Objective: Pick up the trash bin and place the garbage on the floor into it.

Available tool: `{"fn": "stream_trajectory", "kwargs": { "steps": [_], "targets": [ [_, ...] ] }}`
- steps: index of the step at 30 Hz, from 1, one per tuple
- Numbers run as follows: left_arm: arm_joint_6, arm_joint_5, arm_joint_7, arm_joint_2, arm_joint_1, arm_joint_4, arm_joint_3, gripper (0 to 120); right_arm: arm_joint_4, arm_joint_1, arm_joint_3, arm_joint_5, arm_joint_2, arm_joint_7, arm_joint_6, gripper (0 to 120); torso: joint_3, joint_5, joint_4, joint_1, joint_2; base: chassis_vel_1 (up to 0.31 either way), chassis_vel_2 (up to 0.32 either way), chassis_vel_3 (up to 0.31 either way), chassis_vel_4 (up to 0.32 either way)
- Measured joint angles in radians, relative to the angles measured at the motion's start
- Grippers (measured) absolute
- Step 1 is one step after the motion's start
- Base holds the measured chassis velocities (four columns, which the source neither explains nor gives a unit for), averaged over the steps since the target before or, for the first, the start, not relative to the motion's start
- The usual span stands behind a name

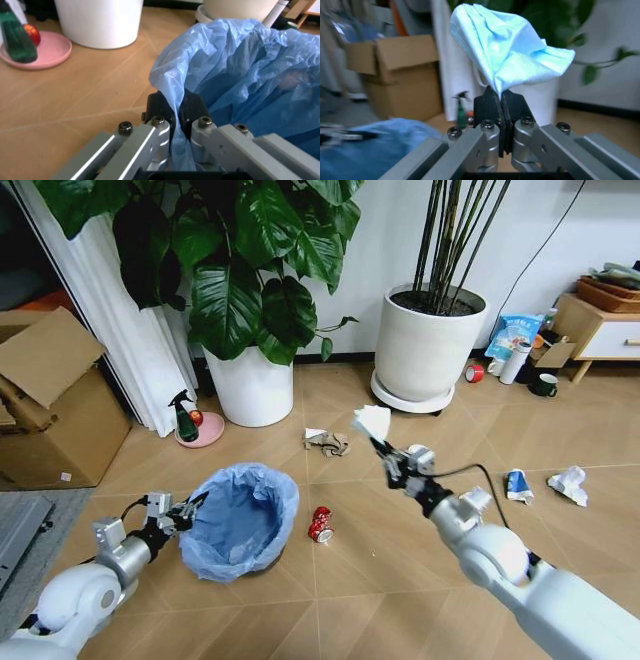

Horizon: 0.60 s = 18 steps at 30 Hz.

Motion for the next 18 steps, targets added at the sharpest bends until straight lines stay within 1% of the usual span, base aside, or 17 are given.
{"fn": "stream_trajectory", "kwargs": {
  "steps": [2,3,5,8,9,11,12,14,15,16,18],
  "targets": [
    [-0.003,-0.002,0.005,0.004,-0.019,0.010,0.011,0,-0.017,0.047,-0.052,0.040,0.025,-0.014,-0.002,0,0.000,-0.0002,-0.0002,0.000,0.000,0.000,0.000,0.000,0.000],
    [-0.006,-0.009,0.013,0.009,-0.040,0.020,0.023,0,-0.067,0.144,-0.154,0.087,0.077,-0.056,-0.001,0,0.000,-0.0003,-0.0002,0.000,0.000,0.000,0.000,0.000,0.000],
    [-0.006,-0.009,0.013,0.009,-0.042,0.022,0.024,0,-0.078,0.163,-0.172,0.093,0.086,-0.066,0.001,0,0.000,-0.0003,-0.0002,0.000,0.000,0.000,0.000,0.000,0.000],
    [-0.006,-0.012,0.014,0.017,-0.047,0.028,0.025,0,-0.150,0.251,-0.271,0.116,0.156,-0.106,0.010,0,0.000,-0.0002,0.0000,0.000,0.000,0.000,0.000,0.000,0.000],
    [-0.006,-0.013,0.014,0.019,-0.047,0.030,0.024,0,-0.163,0.266,-0.292,0.118,0.173,-0.108,0.010,0,0.000,-0.0003,0.0000,0.000,0.000,0.000,0.000,0.000,0.000],
    [-0.006,-0.013,0.014,0.020,-0.047,0.031,0.024,0,-0.167,0.270,-0.300,0.118,0.180,-0.109,0.010,0,0.000,-0.0005,0.0000,0.000,0.000,0.000,0.000,0.000,0.000],
    [-0.006,-0.015,0.014,0.021,-0.048,0.032,0.020,0,-0.195,0.289,-0.339,0.123,0.220,-0.109,0.010,0,0.000,-0.0004,0.0000,0.000,0.000,0.000,0.000,0.000,0.000],
    [-0.005,-0.017,0.011,0.021,-0.047,0.032,0.017,0,-0.218,0.300,-0.372,0.124,0.254,-0.108,0.010,0,0.000,-0.0002,0.0000,0.000,0.000,0.000,0.000,0.000,0.000],
    [-0.002,-0.020,0.003,0.021,-0.046,0.030,0.014,0,-0.243,0.310,-0.412,0.126,0.300,-0.100,0.009,0,0.000,-0.0004,-0.0001,0.000,0.000,0.000,0.000,0.000,0.000],
    [-0.002,-0.020,0.003,0.021,-0.046,0.030,0.014,0,-0.243,0.310,-0.412,0.126,0.300,-0.100,0.009,0,0.000,-0.0004,-0.0001,0.000,0.000,0.000,0.000,0.000,0.000],
    [0.004,-0.023,-0.014,0.021,-0.044,0.029,0.009,0,-0.263,0.313,-0.453,0.137,0.346,-0.079,0.003,0,0.000,-0.0003,0.0001,0.000,0.000,0.000,0.000,0.000,0.000]
  ]
}}
